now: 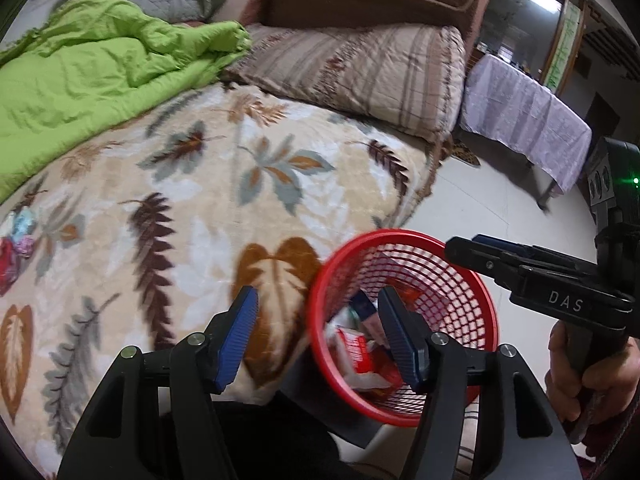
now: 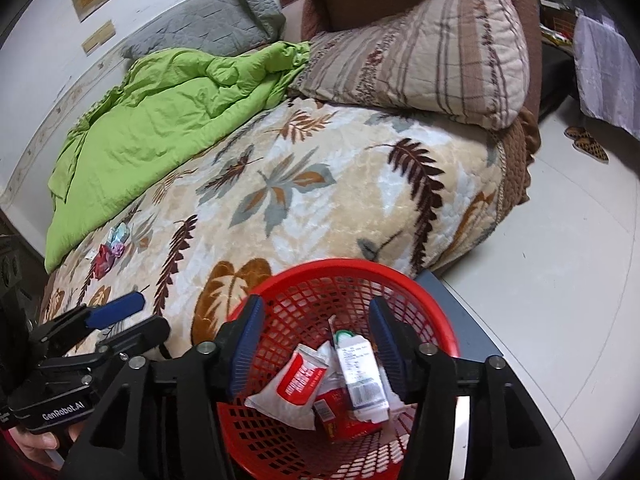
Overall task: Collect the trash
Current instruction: 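Move both open grippers back to the remaining trash on the bed, then grasp the red candy wrapper with the left gripper while the right reaches the purple wrapper, then carry the red wrapper and purple wrapper over the red basket with both grippers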
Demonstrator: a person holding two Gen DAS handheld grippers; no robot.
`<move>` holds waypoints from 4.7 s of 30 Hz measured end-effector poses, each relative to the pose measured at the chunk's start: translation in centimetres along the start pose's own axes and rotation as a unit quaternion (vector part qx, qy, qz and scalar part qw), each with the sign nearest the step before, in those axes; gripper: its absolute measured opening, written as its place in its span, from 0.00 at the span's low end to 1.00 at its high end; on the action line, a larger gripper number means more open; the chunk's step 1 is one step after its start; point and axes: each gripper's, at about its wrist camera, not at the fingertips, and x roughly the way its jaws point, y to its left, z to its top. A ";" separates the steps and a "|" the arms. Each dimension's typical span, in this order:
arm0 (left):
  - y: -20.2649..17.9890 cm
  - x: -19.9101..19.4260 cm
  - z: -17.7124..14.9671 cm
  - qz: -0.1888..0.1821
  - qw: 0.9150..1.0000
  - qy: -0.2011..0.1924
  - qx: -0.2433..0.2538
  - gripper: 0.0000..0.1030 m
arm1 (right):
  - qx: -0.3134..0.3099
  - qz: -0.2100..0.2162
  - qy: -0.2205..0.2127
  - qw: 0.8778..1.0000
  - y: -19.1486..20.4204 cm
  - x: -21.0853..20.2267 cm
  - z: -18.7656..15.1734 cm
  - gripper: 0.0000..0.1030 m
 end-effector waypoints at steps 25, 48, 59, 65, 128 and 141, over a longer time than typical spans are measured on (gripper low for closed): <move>26.7 -10.5 -4.4 0.177 0.946 -0.071 -0.263 0.73 | -0.171 0.131 0.041 0.976 21.4 7.9 1.9 0.65; 40.1 0.0 -1.0 0.231 0.930 -0.016 -0.286 0.56 | -0.197 0.145 0.087 0.966 27.2 15.9 4.3 0.65; 39.1 -4.9 -4.3 0.247 0.914 -0.077 -0.311 0.33 | -0.233 0.192 0.085 0.950 34.7 20.8 5.6 0.64; 39.1 -7.2 -6.1 0.284 0.899 -0.101 -0.318 0.33 | -0.260 0.193 0.108 0.940 39.4 25.8 5.0 0.50; 23.8 -11.2 -7.8 0.323 0.923 -0.096 -0.186 0.33 | -0.258 0.176 0.040 0.949 31.2 12.8 -2.1 0.31; 22.1 -11.3 -7.4 0.308 0.931 -0.097 -0.173 0.33 | -0.231 0.178 0.036 0.956 28.9 11.2 -1.6 0.31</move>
